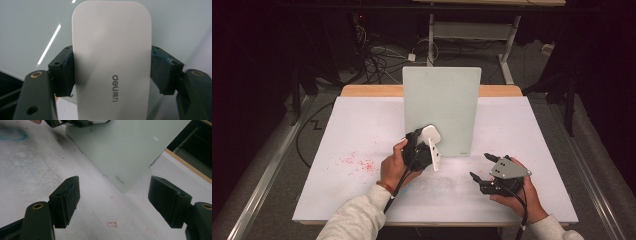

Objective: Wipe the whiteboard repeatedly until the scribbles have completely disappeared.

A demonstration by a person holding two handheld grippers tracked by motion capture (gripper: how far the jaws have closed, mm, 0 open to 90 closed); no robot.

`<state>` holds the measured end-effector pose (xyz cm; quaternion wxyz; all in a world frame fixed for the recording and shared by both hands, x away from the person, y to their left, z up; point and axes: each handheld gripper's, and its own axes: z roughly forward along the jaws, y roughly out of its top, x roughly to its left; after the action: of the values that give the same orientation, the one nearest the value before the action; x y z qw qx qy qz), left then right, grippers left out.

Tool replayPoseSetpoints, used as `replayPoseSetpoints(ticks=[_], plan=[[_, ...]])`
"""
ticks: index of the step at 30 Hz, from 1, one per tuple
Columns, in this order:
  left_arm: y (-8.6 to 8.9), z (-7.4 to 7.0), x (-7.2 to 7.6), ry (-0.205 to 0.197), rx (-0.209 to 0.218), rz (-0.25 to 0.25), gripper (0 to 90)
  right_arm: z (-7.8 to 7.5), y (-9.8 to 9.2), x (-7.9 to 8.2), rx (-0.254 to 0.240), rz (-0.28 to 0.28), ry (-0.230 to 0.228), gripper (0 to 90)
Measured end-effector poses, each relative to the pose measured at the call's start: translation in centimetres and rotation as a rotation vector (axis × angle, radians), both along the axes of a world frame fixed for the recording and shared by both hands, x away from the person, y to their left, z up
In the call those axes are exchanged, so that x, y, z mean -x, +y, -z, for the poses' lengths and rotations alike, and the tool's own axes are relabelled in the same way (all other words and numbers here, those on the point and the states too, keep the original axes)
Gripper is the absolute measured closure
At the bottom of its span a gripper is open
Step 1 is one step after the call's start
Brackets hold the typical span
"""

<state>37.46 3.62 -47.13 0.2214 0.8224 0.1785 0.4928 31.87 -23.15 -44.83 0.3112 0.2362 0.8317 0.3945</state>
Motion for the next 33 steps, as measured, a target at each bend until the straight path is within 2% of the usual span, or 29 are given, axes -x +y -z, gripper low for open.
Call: replayPoseSetpoints(ticks=[6, 9, 12, 16, 17, 19, 20, 24, 26, 29, 30, 33], plan=[[2.1, 1.4, 0.5, 0.025, -0.069, 0.015, 28.8, -0.1, 0.3, 0.2, 0.006, -0.006, -0.008, 26.3], [2.7, 1.4, 0.5, 0.025, -0.062, 0.018, 28.9, 0.0, 0.3, 0.1, 0.008, -0.009, -0.007, 26.3], [3.6, 1.3, 0.4, 0.031, -0.109, 0.021, 28.8, 0.0, 0.3, 0.1, 0.012, -0.006, -0.008, 26.3], [4.5, 1.2, 0.4, 0.044, -0.123, 0.009, 28.8, -0.1, 0.3, 0.2, 0.009, -0.006, -0.01, 26.3], [5.2, 1.1, 0.3, 0.051, -0.12, 0.003, 28.8, -0.1, 0.3, 0.2, 0.009, -0.006, -0.01, 26.3], [5.6, 1.1, 0.3, 0.055, -0.115, 0.008, 28.8, -0.1, 0.3, 0.2, 0.011, -0.006, -0.009, 26.3], [5.9, 1.0, 0.2, 0.06, -0.142, 0.008, 28.8, 0.0, 0.3, 0.2, 0.014, -0.005, -0.009, 26.3], [5.7, 1.1, 0.2, 0.052, -0.172, 0.006, 28.8, 0.0, 0.3, 0.2, 0.016, -0.007, -0.012, 26.3], [5.3, 1.2, 0.2, 0.041, -0.203, -0.001, 28.8, 0.0, 0.3, 0.1, 0.015, -0.003, -0.01, 26.3], [4.7, 1.4, 0.4, 0.038, -0.218, 0.01, 28.8, 0.0, 0.3, 0.1, 0.015, -0.003, -0.008, 26.3], [4.3, 1.6, 0.5, 0.031, -0.243, 0.011, 28.8, 0.1, 0.3, 0.1, 0.014, -0.006, -0.006, 26.3], [3.0, 1.9, 0.7, 0.019, -0.255, 0.026, 28.8, 0.1, 0.3, 0.0, 0.015, -0.004, -0.002, 26.2]])
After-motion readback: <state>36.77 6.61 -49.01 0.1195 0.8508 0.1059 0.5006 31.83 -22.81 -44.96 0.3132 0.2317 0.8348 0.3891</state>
